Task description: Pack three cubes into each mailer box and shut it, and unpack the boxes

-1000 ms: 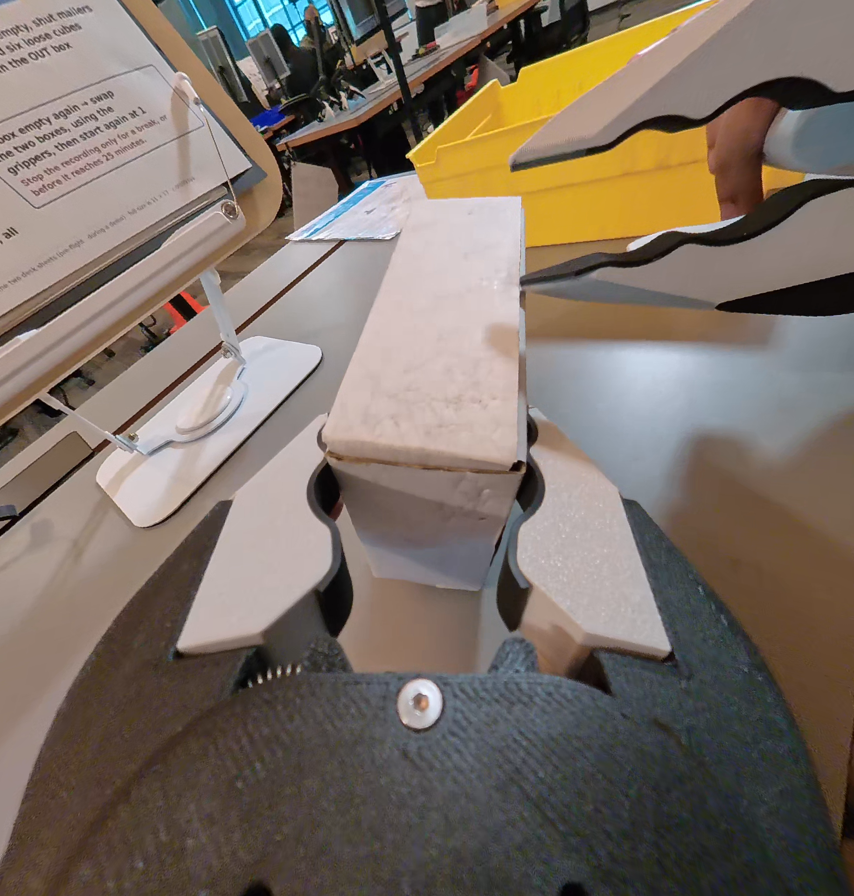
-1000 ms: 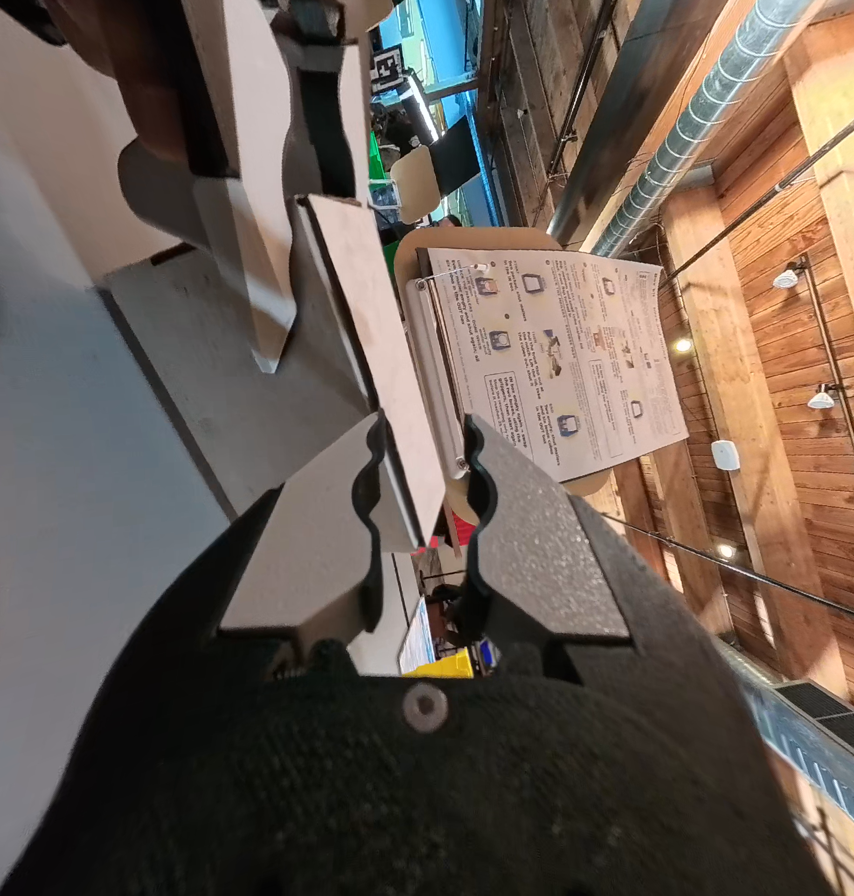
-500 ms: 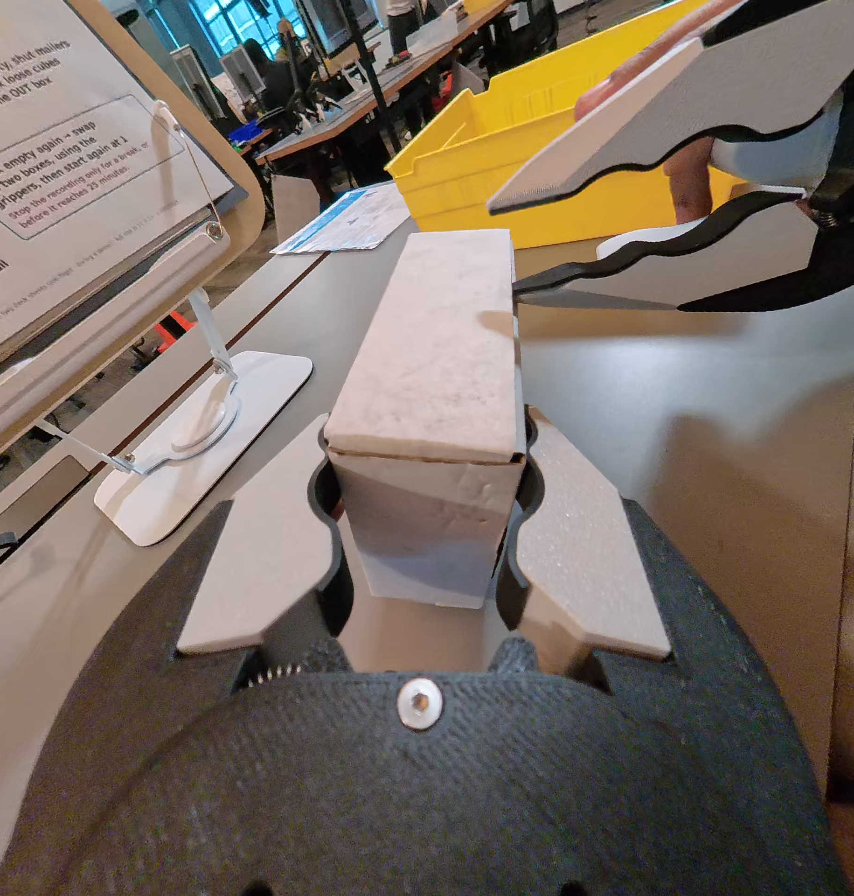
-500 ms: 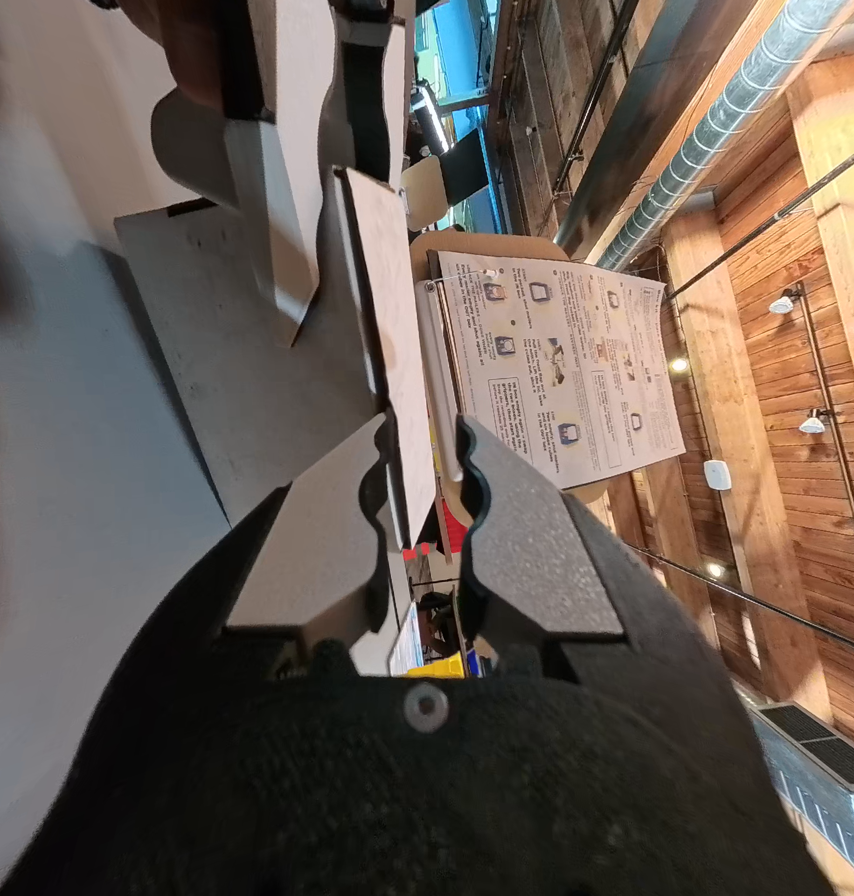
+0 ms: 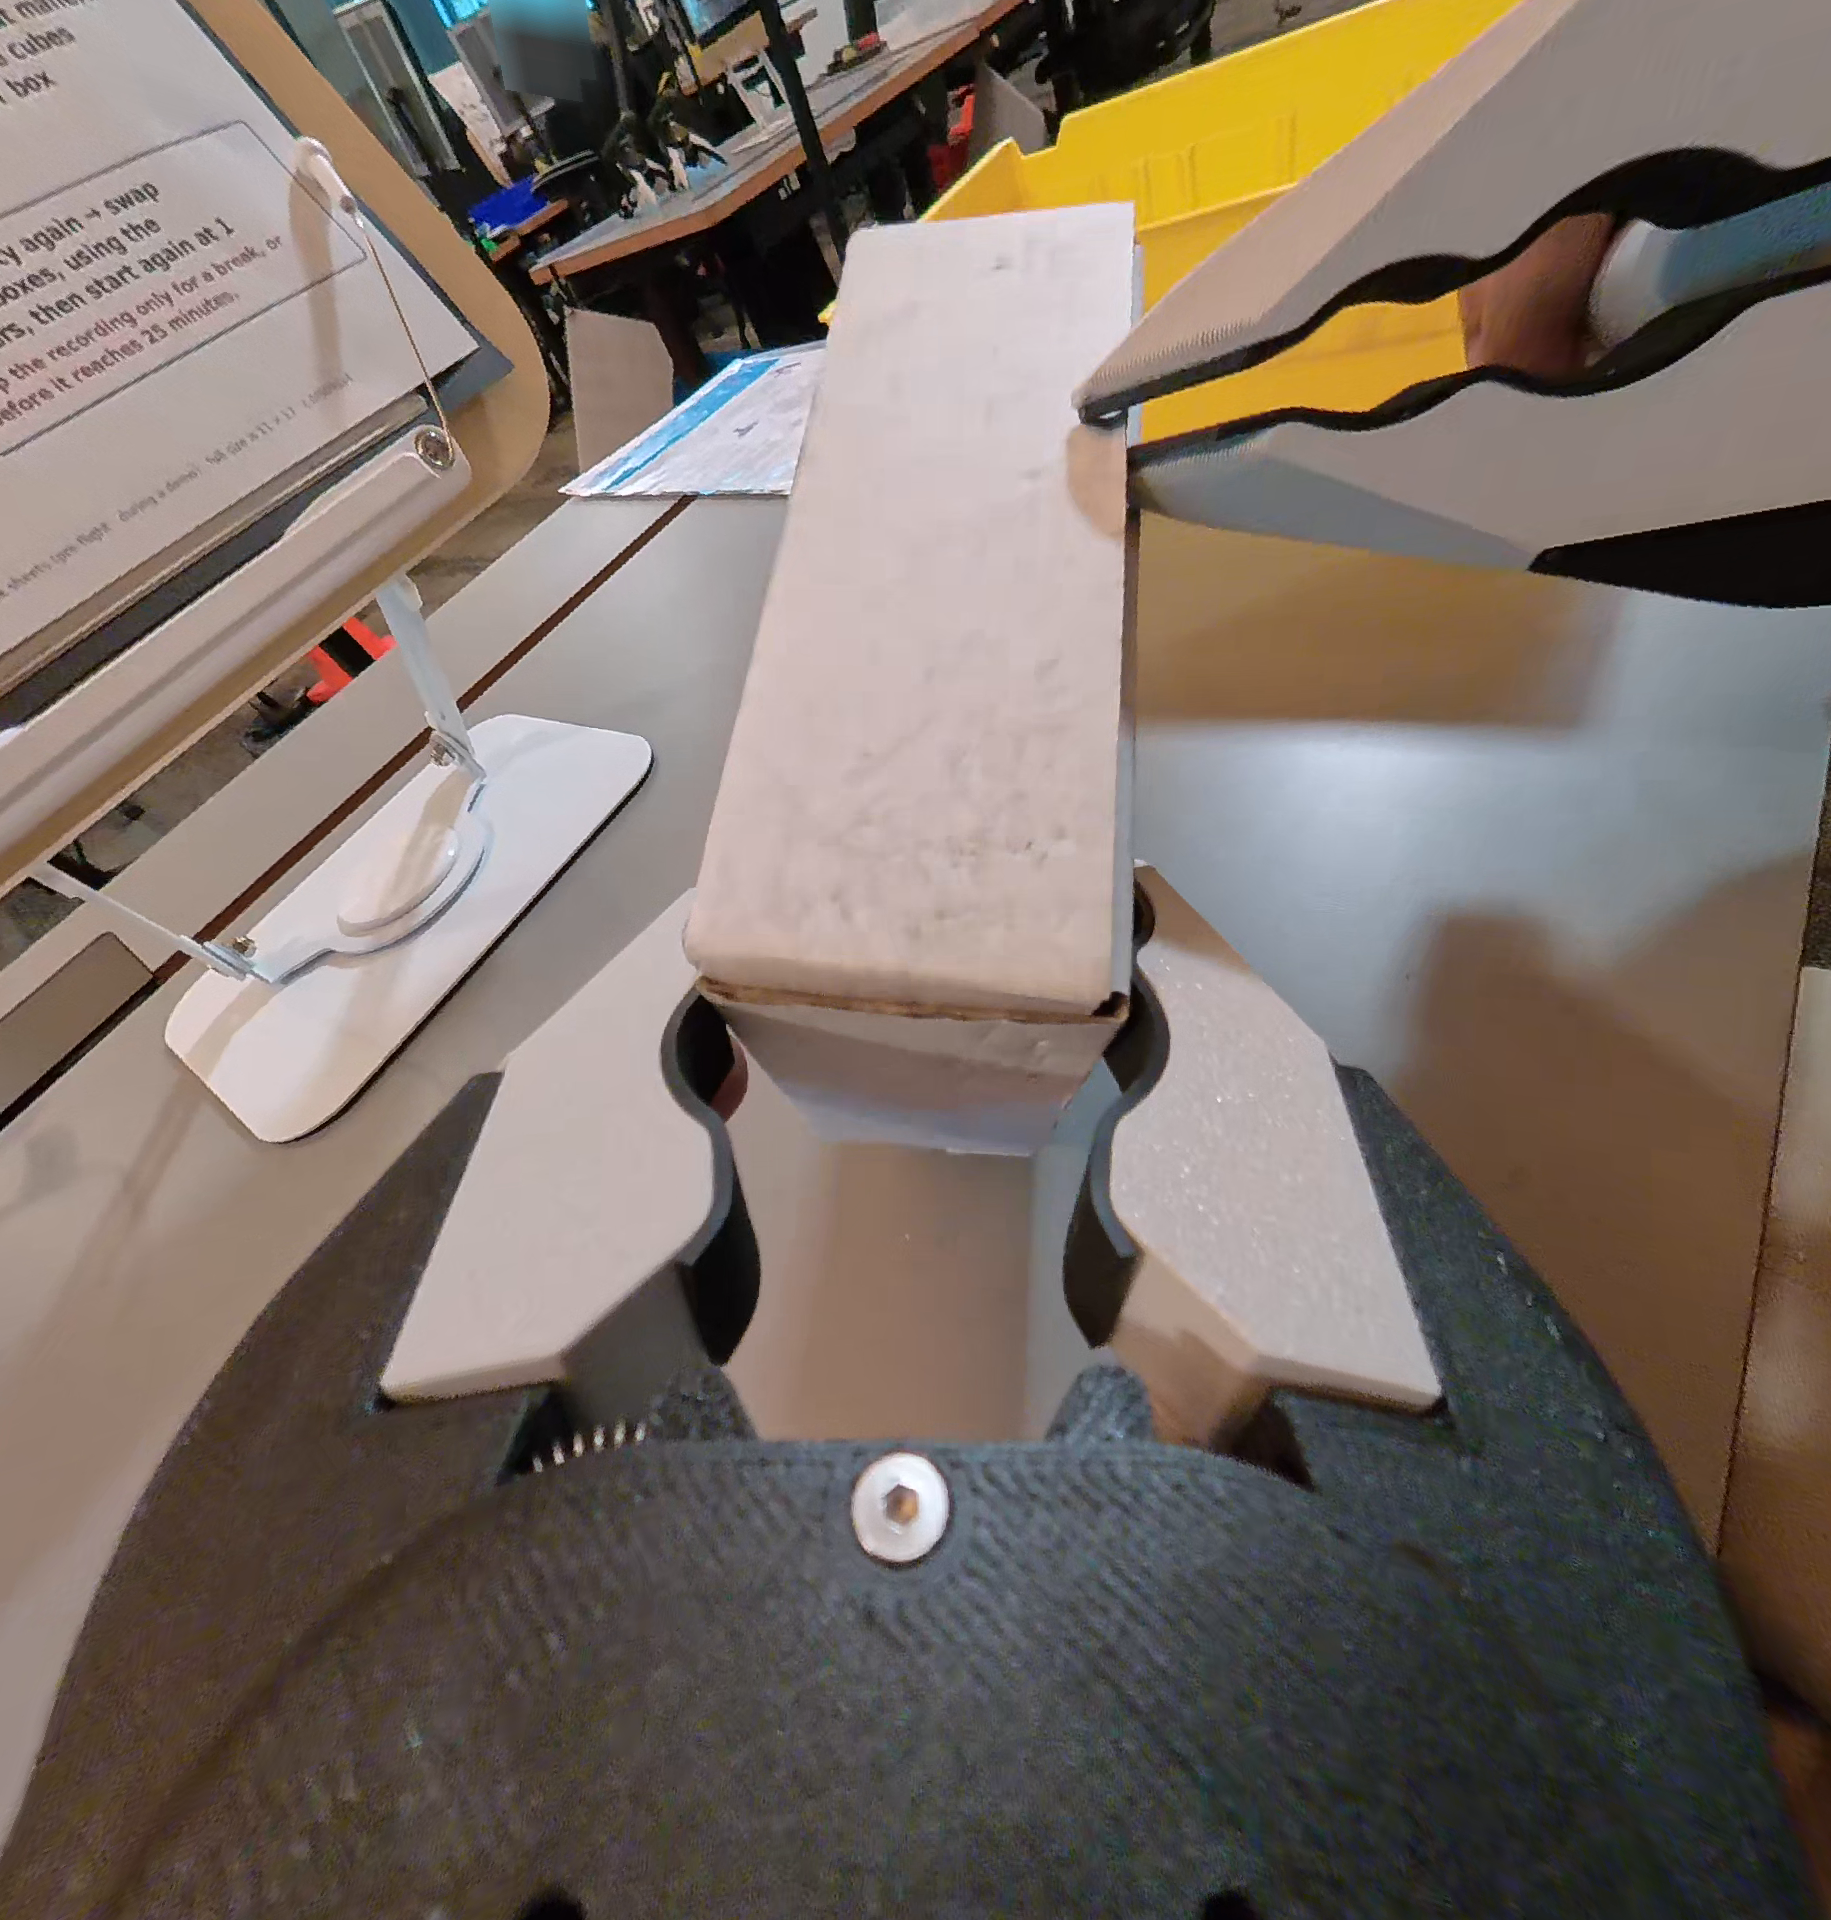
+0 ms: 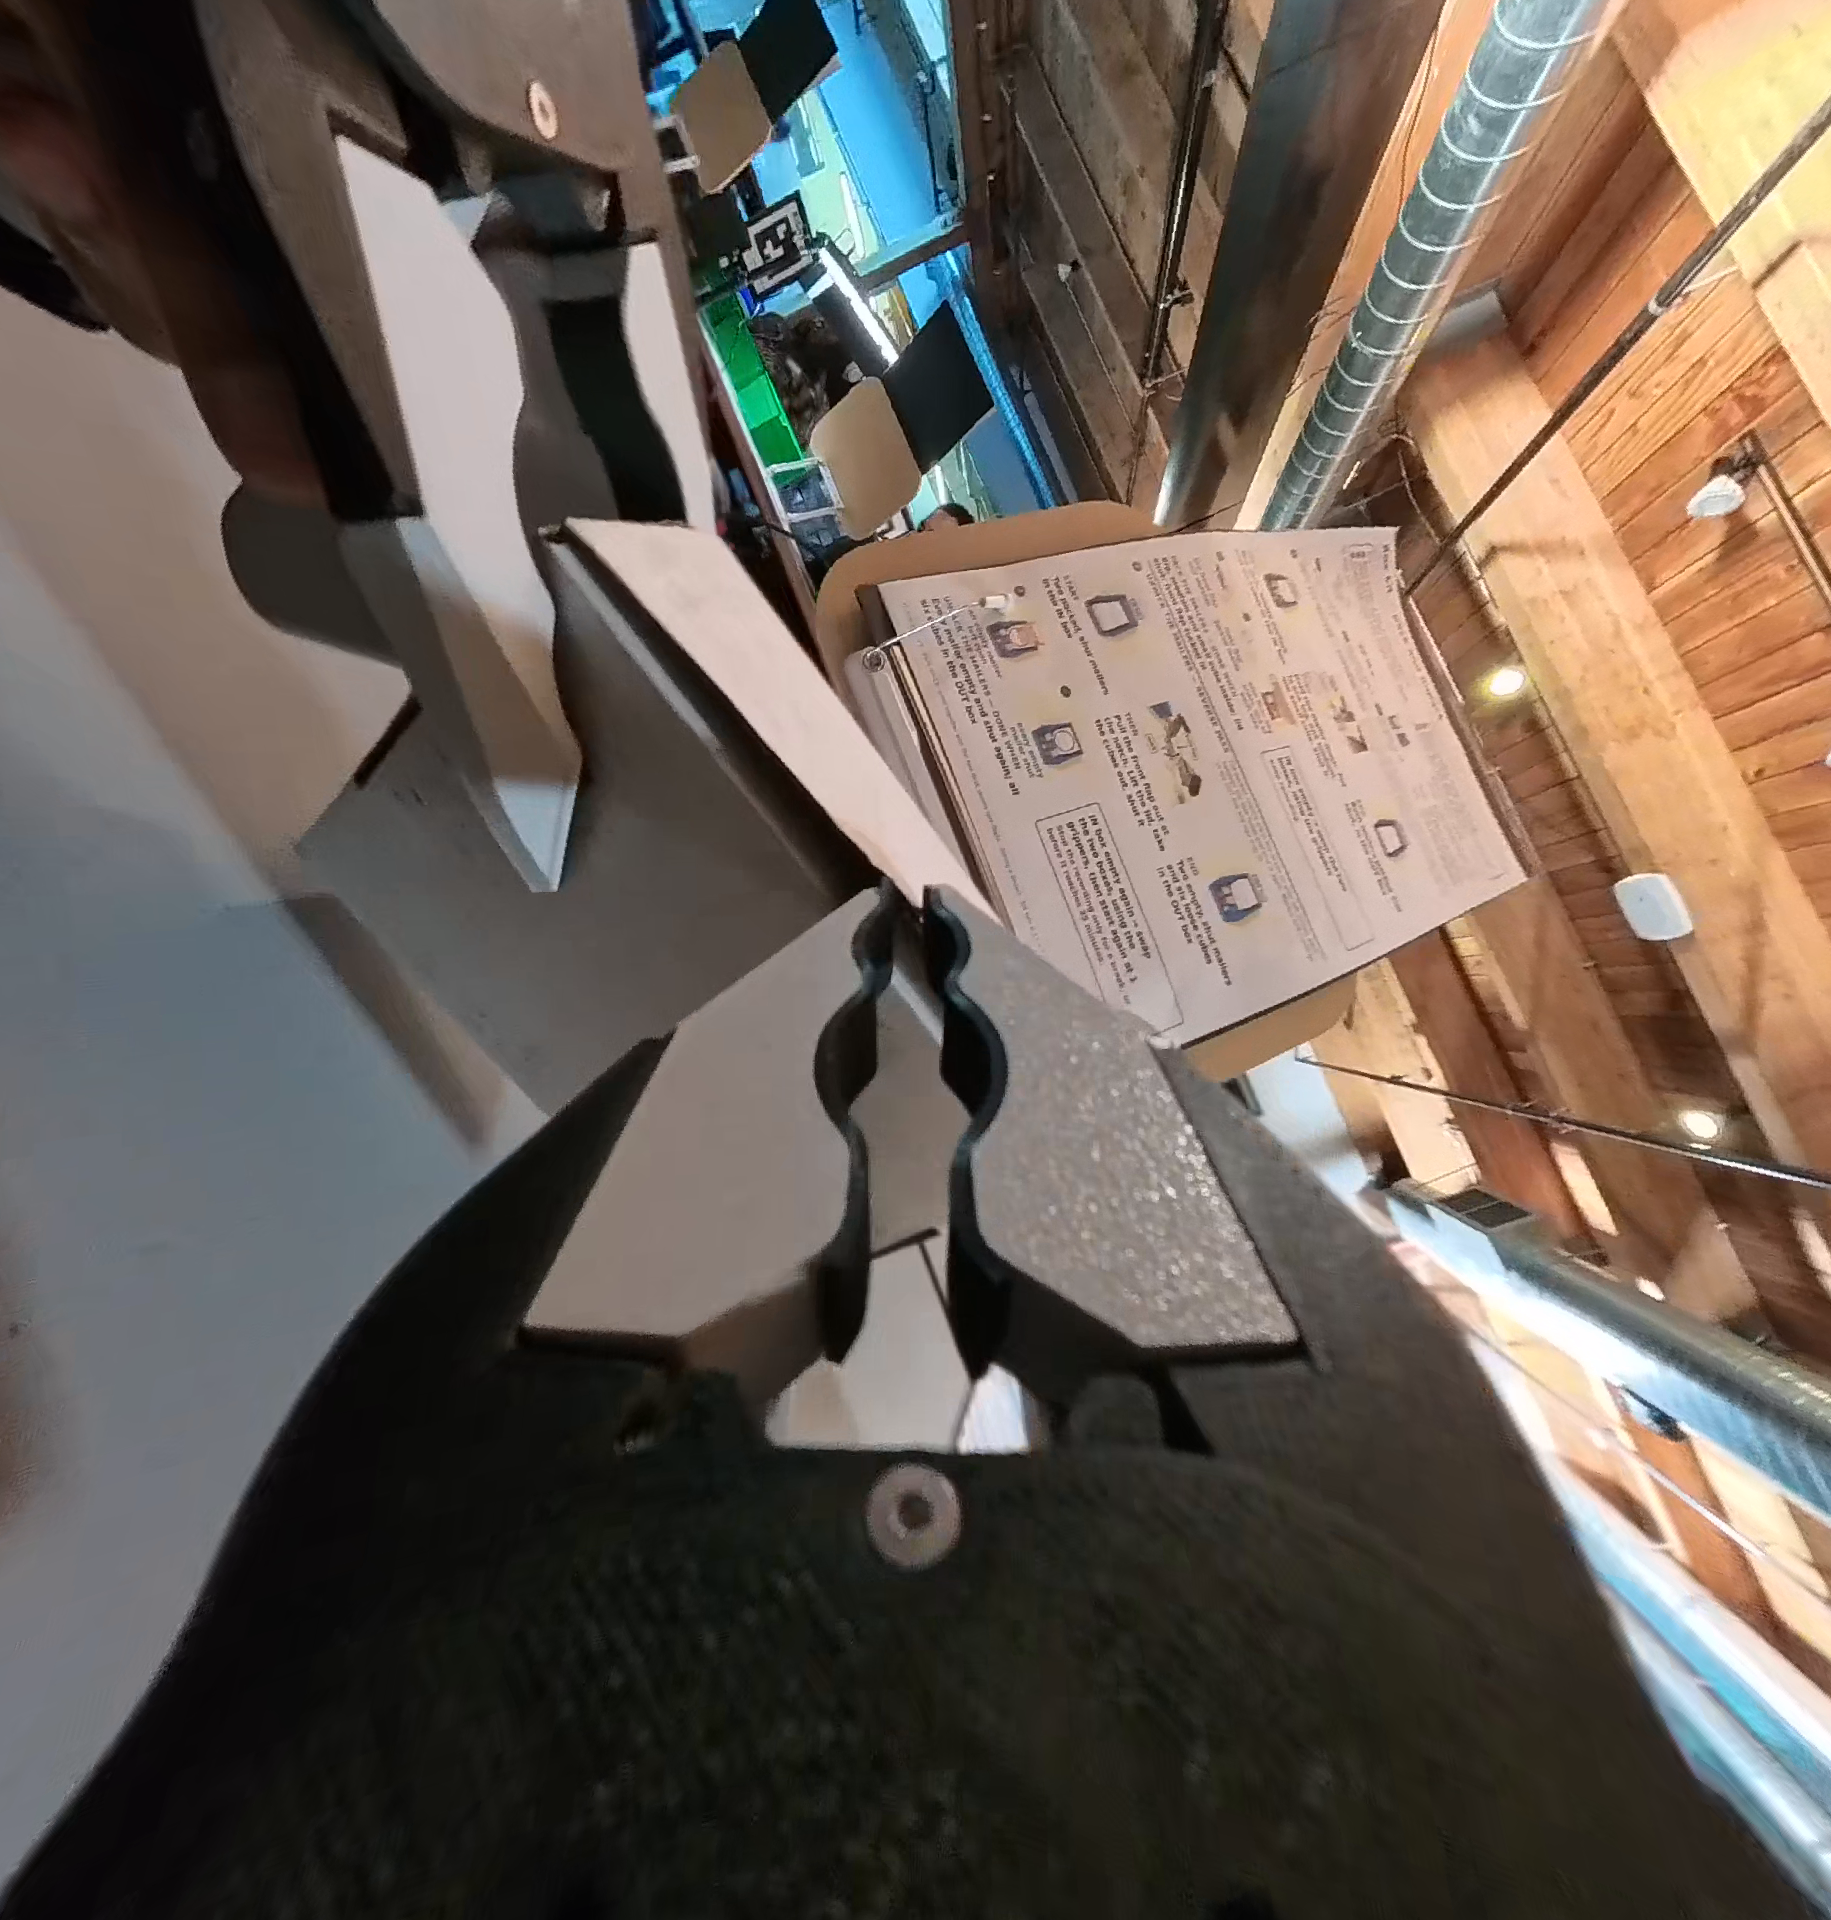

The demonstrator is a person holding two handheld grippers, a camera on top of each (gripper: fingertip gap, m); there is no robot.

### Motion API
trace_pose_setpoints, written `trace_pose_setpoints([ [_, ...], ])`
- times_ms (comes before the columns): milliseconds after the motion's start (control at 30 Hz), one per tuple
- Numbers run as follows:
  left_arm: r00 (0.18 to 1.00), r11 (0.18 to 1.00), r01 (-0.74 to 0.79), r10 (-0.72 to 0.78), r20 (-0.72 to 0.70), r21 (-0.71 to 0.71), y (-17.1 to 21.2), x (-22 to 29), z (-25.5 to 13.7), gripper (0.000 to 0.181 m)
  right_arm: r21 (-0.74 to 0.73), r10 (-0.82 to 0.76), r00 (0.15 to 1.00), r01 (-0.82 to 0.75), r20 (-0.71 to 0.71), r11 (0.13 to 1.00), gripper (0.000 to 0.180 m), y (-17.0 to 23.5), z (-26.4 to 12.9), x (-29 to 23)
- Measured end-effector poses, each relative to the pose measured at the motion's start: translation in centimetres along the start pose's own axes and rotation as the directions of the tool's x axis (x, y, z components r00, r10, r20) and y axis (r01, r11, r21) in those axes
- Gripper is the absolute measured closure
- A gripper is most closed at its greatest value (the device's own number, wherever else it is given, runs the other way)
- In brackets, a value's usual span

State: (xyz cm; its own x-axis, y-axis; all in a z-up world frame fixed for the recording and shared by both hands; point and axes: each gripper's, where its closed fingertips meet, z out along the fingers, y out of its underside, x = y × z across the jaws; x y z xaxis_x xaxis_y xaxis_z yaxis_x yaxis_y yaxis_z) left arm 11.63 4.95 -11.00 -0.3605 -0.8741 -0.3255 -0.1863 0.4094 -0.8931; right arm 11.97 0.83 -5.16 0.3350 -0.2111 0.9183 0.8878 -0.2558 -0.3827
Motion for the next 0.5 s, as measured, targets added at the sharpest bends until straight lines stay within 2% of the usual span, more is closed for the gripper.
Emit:
trace_pose_setpoints([
  [367, 1.000, 0.994, 0.008, -0.007, 0.010, -0.106, 1.5, -0.1, 0.5, 0.109, 0.009, 0.236, 0.971, -0.236, 0.051, 0.972, 0.175, -0.7, 0.2, 0.3],
  [433, 1.000, 0.996, 0.021, -0.021, 0.006, -0.091, 1.3, -0.1, 0.4, 0.109, 0.000, 0.282, 0.958, -0.283, 0.060, 0.959, 0.175, -0.5, 0.3, 0.3],
  [500, 0.999, 0.999, 0.035, -0.036, -0.011, -0.014, 0.4, 0.0, 0.1, 0.108, -0.002, 0.294, 0.953, -0.295, 0.068, 0.956, 0.175, -0.3, 0.3, 0.3],
])
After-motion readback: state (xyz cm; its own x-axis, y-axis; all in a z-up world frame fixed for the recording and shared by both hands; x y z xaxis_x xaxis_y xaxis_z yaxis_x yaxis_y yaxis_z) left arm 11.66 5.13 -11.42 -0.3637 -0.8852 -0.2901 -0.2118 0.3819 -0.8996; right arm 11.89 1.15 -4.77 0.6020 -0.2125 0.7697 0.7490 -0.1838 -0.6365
